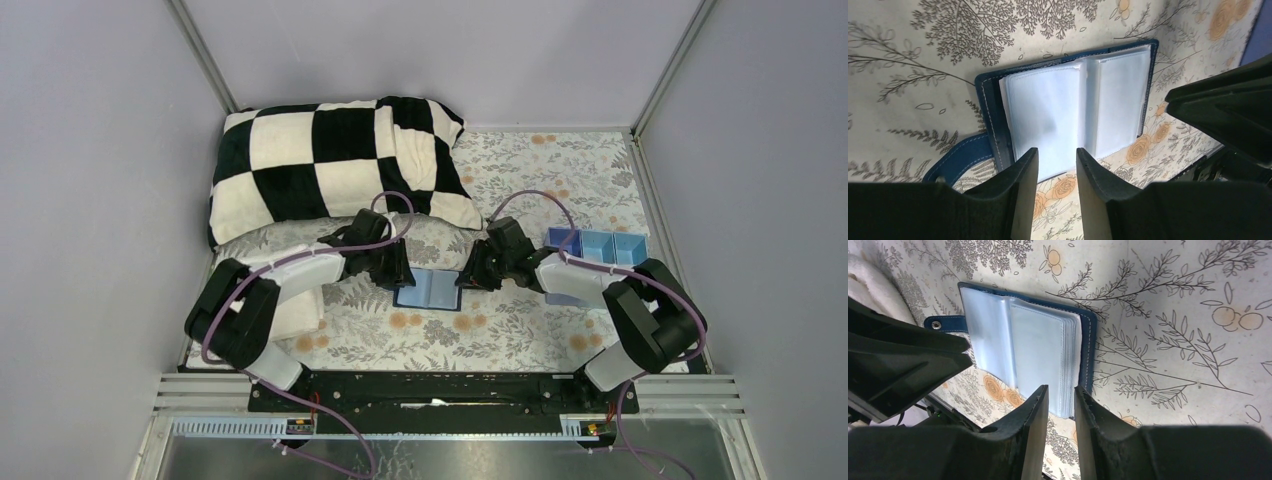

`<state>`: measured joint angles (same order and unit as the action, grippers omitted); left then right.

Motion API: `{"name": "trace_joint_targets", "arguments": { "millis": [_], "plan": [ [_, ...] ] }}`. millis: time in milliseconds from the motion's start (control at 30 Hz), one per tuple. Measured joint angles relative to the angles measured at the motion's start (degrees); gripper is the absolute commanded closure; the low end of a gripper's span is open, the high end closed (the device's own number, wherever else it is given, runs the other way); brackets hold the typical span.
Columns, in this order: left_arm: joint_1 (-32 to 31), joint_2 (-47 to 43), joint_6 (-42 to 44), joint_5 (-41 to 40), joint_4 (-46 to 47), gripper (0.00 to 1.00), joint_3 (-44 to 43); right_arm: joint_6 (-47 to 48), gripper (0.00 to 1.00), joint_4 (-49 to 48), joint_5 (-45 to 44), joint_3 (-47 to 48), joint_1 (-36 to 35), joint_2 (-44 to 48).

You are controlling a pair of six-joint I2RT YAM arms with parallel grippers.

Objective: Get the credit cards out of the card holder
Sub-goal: Remove the credit card from the card holder.

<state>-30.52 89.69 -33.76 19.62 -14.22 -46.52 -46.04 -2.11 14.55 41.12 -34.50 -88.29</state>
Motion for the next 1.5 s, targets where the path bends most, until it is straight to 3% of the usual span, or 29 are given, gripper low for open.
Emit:
{"name": "trace_joint_targets", "arguments": {
  "millis": [167, 400, 1033, 1500],
  "plan": [
    [0.59, -4.02, -1.07, -2.32, 1.09, 0.65, 1.6, -0.09, 0.67, -1.68, 1.84, 0.5, 0.0, -1.73],
    [1.77, 0.72, -3.63, -1.88, 3.85, 0.67, 2.64, -0.13, 0.67, -3.76, 3.56, 0.7, 0.0, -5.4],
    [1.75, 0.92, -4.9, -1.77, 5.38, 0.66, 3.13, -0.5, 0.65, -7.58, 4.09, -0.7, 0.0, -2.93],
    [1.75, 1.36, -4.9, -1.18, 6.38, 0.66, 3.13, -0.92, 0.69, -9.55, 5.75, -0.7, 0.0, -6.19]
  ]
}}
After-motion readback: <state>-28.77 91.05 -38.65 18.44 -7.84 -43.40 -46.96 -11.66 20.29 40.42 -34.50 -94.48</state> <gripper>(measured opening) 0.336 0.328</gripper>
